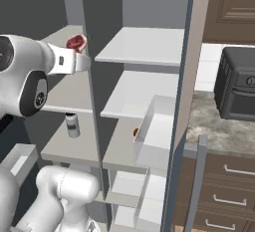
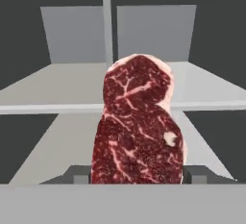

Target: There's a steak in the fridge that needs to be moved to the freezer for freezing. Pick up the steak from the fridge, place it on any shelf in the freezer, and close the fridge and freezer doors when done.

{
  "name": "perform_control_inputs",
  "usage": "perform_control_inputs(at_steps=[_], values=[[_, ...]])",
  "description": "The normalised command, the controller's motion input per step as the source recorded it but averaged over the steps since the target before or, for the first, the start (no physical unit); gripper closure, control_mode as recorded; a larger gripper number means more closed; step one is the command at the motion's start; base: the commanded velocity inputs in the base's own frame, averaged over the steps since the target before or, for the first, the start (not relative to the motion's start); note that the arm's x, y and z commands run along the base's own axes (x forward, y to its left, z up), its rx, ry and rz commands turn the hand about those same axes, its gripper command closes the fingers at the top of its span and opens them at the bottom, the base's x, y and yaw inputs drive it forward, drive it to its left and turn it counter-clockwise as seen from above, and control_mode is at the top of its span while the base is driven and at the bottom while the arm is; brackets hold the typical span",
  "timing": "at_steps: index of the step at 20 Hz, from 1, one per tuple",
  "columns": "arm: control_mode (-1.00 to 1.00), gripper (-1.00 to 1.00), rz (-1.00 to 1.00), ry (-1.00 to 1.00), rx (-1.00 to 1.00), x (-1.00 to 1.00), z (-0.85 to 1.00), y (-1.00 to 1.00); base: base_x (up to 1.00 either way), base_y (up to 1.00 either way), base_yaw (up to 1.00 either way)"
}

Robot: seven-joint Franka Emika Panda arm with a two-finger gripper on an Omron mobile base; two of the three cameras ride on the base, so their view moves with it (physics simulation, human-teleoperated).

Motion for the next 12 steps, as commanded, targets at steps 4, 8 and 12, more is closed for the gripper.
perform_control_inputs(at_steps=[4, 8, 12], values=[[-1.00, 1.00, 0.14, 0.01, 0.00, 0.18, 0.00, 0.84, 0.00, 0.00, 0.00], [-1.00, 1.00, 0.15, 0.09, 0.00, 0.37, 0.16, 0.70, 0.00, 0.00, 0.00], [-1.00, 1.00, 0.16, 0.18, 0.01, 0.66, 0.17, 0.47, 0.00, 0.00, 0.00]])
